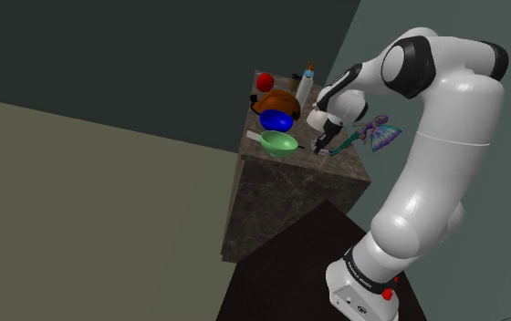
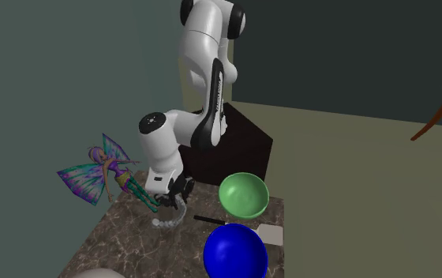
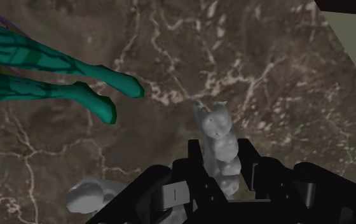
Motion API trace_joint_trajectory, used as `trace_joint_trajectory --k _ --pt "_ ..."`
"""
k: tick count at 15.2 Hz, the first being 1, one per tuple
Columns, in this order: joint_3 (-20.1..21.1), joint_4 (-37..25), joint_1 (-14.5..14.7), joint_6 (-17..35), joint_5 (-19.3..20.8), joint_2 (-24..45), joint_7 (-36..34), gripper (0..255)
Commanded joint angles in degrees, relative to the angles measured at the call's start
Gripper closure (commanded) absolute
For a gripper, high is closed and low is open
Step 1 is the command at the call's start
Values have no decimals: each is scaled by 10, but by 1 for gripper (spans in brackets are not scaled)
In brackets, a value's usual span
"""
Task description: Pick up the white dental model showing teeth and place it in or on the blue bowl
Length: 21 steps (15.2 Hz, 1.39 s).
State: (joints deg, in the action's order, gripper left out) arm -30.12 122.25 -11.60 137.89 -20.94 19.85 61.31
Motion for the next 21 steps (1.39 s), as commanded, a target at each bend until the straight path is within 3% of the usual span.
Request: trace_joint_trajectory --k 1,21 --pt "-6 0 4 -12 12 -13 -8 255" --pt "-40 -43 31 -136 106 -118 -78 255"
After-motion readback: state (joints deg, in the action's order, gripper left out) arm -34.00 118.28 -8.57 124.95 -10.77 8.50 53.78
